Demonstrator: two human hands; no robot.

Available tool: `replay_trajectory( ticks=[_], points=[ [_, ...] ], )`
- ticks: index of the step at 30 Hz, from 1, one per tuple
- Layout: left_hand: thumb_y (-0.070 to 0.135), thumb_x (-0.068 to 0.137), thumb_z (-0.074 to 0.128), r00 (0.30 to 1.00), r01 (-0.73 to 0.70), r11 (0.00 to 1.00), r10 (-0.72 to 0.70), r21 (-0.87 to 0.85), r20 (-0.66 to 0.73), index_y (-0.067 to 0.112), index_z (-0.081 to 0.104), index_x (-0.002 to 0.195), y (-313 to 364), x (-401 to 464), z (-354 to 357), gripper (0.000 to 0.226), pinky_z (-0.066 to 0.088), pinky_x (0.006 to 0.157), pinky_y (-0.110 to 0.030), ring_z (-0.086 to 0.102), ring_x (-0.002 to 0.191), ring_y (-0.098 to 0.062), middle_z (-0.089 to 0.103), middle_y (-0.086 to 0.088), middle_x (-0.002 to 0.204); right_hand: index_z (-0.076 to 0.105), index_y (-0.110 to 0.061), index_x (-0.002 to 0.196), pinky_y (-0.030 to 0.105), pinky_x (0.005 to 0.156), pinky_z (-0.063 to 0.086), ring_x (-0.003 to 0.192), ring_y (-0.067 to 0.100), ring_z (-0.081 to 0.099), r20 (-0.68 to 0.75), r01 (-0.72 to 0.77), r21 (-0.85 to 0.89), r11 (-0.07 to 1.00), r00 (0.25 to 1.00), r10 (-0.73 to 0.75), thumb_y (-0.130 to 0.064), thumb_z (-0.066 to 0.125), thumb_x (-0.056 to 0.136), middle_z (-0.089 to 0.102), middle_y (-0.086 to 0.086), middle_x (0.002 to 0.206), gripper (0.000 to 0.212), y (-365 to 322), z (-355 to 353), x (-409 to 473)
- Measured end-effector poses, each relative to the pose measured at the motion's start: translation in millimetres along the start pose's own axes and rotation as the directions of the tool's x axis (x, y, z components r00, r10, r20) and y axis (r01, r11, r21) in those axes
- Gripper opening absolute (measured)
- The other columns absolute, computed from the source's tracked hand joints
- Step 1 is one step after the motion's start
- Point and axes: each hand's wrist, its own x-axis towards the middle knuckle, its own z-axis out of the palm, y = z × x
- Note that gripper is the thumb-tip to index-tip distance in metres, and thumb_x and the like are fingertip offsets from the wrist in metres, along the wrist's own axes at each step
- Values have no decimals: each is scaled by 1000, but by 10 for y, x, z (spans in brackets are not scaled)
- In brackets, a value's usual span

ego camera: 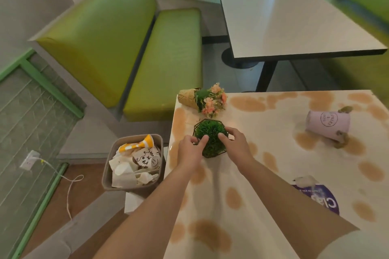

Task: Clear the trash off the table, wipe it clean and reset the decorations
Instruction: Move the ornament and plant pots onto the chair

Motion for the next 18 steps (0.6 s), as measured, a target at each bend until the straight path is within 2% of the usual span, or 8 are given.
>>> replay_trajectory(
  ticks=[5,8,10,13,16,18],
  points=[
    [47,89,64,995,-91,995,92,-45,25,19,60,98,155,-265,88,30,38,68,-22,55,97,-14,58,0,110,57,-15,121,34,95,45,116,17,54,-52,-115,245,963,990,132,-36,61,92,56,2,127,36,70,-302,-310],
    [40,94,58,992,-97,989,105,-110,65,15,58,99,284,-502,196,25,42,70,-27,55,93,-16,59,-2,104,56,-20,120,36,96,47,115,17,54,-122,-63,301,951,987,103,-34,62,93,56,3,126,30,159,-540,-566],
    [37,97,55,994,-57,984,71,-166,78,15,56,97,324,-663,304,22,51,81,-37,58,94,-20,59,-2,101,49,-28,131,33,95,44,119,18,51,-150,-41,339,940,984,97,-37,63,92,50,3,130,42,213,-702,-735],
    [36,97,54,995,-28,977,48,-212,90,16,55,94,390,-946,479,20,51,91,-48,60,97,-24,59,0,96,37,-27,144,40,105,41,126,20,49,-91,-143,425,894,976,200,-53,64,87,47,-1,136,69,290,-945,-977],
    [35,96,56,991,-46,968,75,-247,107,14,57,92,533,-1305,680,22,50,92,-50,60,95,-23,61,-2,96,49,-27,139,47,106,42,122,19,54,-89,-167,414,895,971,222,-78,63,63,57,-5,134,93,429,-1292,-1166],
    [36,95,58,987,-61,962,97,-265,126,14,58,93,652,-1544,799,23,50,93,-49,60,95,-21,61,-1,97,56,-29,132,46,103,46,116,19,58,-109,-160,434,887,968,228,-81,64,55,62,-5,127,93,510,-1554,-1269]
  ],
)
